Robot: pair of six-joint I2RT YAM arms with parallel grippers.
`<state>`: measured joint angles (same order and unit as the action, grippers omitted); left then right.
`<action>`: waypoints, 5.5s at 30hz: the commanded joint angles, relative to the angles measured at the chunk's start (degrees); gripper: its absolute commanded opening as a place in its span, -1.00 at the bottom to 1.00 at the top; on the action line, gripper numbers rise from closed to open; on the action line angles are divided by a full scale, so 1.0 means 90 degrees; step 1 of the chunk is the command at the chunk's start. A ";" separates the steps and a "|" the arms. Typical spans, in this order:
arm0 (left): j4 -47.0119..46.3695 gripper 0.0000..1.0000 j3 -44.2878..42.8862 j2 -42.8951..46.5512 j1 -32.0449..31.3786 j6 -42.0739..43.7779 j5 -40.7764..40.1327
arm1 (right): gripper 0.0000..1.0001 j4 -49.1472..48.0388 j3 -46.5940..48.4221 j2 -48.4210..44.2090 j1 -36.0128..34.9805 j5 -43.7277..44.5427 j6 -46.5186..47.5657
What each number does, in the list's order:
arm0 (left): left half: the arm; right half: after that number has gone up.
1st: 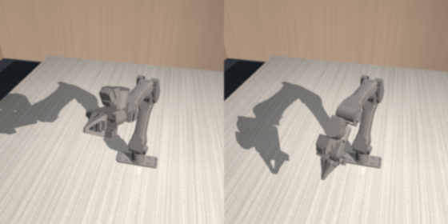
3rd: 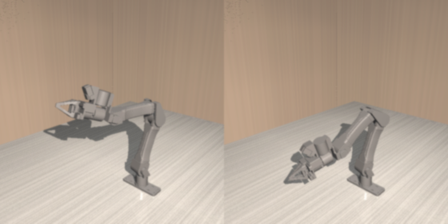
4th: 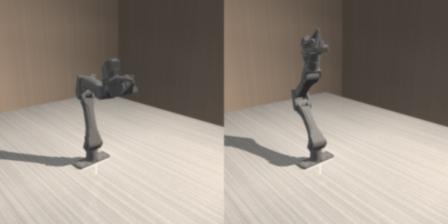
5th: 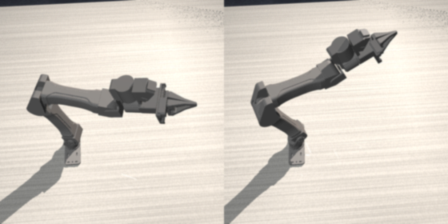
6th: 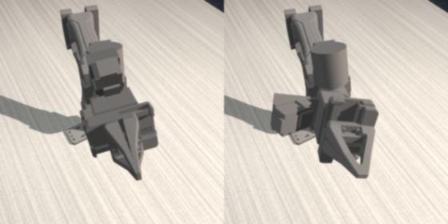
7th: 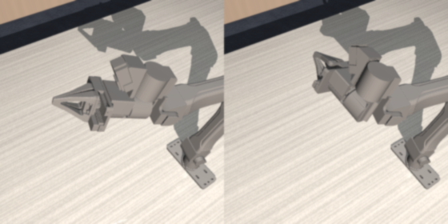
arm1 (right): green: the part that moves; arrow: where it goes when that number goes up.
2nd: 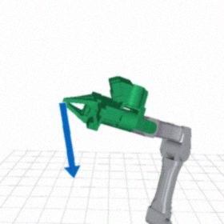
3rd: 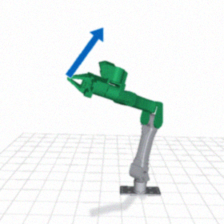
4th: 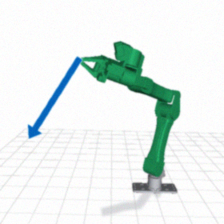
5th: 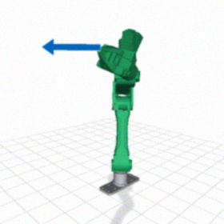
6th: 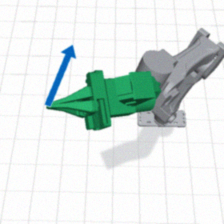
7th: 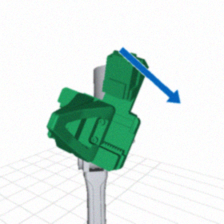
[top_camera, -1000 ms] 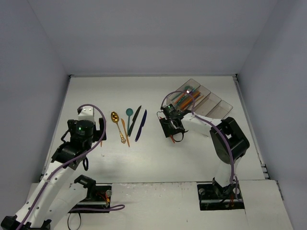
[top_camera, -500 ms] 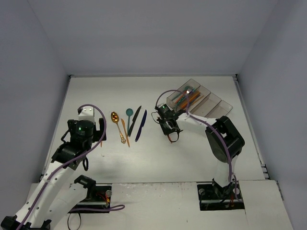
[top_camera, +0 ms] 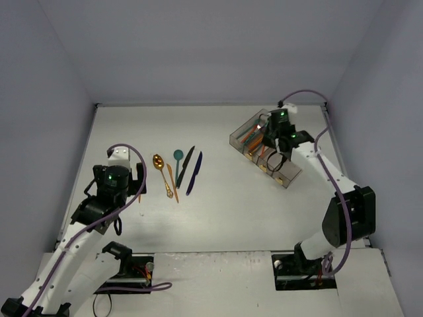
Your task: Sort the eating utensils into containers
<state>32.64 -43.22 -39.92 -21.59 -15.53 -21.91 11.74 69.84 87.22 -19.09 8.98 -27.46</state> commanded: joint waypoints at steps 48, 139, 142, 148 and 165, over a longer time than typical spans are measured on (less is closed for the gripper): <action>-0.0297 0.95 -0.0188 -0.0083 0.0104 0.0000 -0.0079 | 0.29 0.0202 0.1642 0.2684 -0.3048 0.1444 -0.1755; -0.0199 0.95 -0.0246 -0.0286 0.0084 -0.0062 -0.0056 | -0.61 0.1811 0.0881 0.3520 -0.3362 -0.0629 0.0740; -0.0209 0.95 -0.0246 -0.0281 0.0084 -0.0062 -0.0056 | -0.64 0.1824 0.0969 0.3630 -0.3361 -0.0781 0.0801; -0.0205 0.95 -0.0246 -0.0277 0.0084 -0.0062 -0.0046 | -0.73 0.1862 0.1104 0.3937 -0.3352 -0.0916 0.0880; -0.0206 0.95 -0.0246 -0.0177 0.0078 -0.0062 -0.0065 | -1.00 0.1889 0.1677 0.2736 -0.3155 -0.0551 0.0841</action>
<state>32.75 -43.22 -41.85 -21.19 -15.64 -21.93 25.20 83.77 117.58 -48.51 3.11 -18.79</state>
